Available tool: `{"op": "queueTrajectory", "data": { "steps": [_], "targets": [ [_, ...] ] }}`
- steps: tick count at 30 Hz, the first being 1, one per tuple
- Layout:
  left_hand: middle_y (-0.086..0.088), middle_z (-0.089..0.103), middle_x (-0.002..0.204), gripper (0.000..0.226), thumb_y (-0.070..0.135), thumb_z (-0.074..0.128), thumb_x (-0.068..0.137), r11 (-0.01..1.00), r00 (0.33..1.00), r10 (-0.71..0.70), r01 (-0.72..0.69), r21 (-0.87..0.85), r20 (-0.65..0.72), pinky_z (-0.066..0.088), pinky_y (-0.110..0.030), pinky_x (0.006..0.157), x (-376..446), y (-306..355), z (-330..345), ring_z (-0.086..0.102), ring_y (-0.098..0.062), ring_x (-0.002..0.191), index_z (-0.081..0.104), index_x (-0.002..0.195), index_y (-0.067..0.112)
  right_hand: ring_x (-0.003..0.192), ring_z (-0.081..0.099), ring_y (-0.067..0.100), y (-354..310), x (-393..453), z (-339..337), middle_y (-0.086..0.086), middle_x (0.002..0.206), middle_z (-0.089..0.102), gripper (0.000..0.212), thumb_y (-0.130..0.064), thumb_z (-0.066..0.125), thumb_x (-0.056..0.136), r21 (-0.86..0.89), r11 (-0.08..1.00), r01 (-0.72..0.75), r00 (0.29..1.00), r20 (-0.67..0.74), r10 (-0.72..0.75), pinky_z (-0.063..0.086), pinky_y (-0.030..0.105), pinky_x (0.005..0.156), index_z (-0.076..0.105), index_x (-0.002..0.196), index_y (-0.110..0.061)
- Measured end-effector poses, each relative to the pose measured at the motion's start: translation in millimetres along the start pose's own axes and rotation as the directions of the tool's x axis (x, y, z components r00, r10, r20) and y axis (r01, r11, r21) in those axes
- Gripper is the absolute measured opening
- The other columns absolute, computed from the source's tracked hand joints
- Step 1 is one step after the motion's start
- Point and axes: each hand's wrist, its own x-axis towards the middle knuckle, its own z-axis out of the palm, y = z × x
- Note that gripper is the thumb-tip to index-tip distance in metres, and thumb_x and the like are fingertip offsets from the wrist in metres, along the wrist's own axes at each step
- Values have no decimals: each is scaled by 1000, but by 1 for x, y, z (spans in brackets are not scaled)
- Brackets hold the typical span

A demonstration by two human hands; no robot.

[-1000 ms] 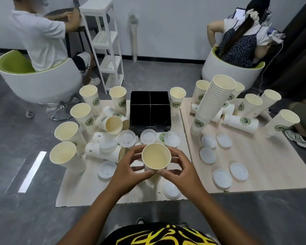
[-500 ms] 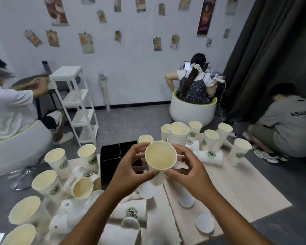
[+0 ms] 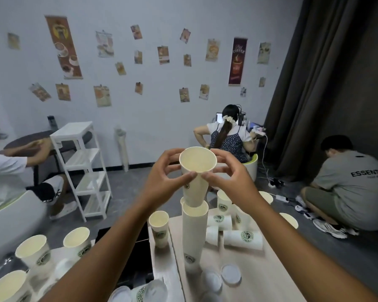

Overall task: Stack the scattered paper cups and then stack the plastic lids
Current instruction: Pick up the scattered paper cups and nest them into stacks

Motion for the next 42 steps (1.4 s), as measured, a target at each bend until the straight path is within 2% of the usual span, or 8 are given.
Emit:
{"op": "queueTrajectory", "data": {
  "steps": [4,9,12,14,23,31,39,42],
  "targets": [
    [10,69,128,67,55,88,66,995,995,-96,96,-11,-20,60,-48,96,4,-28,10,68,-15,120,62,127,43,108,70,13,31,13,-2,-12,123,67,67,-48,86,70,13,998,-56,997,50,55,62,52,86,61,131,-40],
    [17,71,123,65,51,88,66,983,982,-179,177,-42,-60,61,-30,86,-3,-63,27,69,-14,116,61,125,45,105,71,14,82,13,1,-15,117,71,63,-52,84,70,27,991,-131,989,66,129,60,54,90,63,128,-39],
    [5,70,128,72,48,90,68,975,973,-220,217,-49,-69,60,-46,95,-4,-82,32,69,-20,118,58,132,40,111,68,10,101,14,7,-16,118,70,61,-51,84,75,3,991,-136,987,83,135,58,50,95,60,130,-40],
    [0,68,131,77,49,90,68,972,969,-232,229,-47,-81,58,-51,98,-3,-88,34,67,-22,120,56,136,37,112,67,7,107,16,9,-16,120,69,59,-45,85,79,-20,993,-113,990,79,115,58,46,96,58,131,-40],
    [9,68,132,78,41,91,66,960,958,-279,276,-50,-71,57,-35,100,-4,-112,45,64,-15,126,55,135,34,108,64,-3,132,19,5,-17,122,66,58,-32,86,82,-85,991,-101,987,119,111,54,19,84,54,130,-40],
    [21,58,145,89,40,92,72,931,932,-361,359,60,25,51,-39,107,-17,-138,46,53,-2,137,45,147,45,118,58,-1,170,6,-1,-17,132,58,80,-34,88,80,-162,967,-194,947,227,228,55,23,88,44,146,-42],
    [28,67,128,62,23,84,86,903,910,-414,410,130,9,49,-10,91,-32,-160,52,59,7,125,56,138,41,116,60,-5,190,0,11,-14,136,60,55,-35,81,88,-115,975,-192,946,244,215,55,24,92,55,136,-45],
    [31,66,128,61,29,83,87,892,902,-431,425,151,8,50,-19,99,-34,-164,51,58,5,127,56,140,43,116,61,-4,196,-2,13,-16,137,59,53,-38,80,88,-111,976,-187,946,246,209,56,27,92,55,135,-48]
  ]
}}
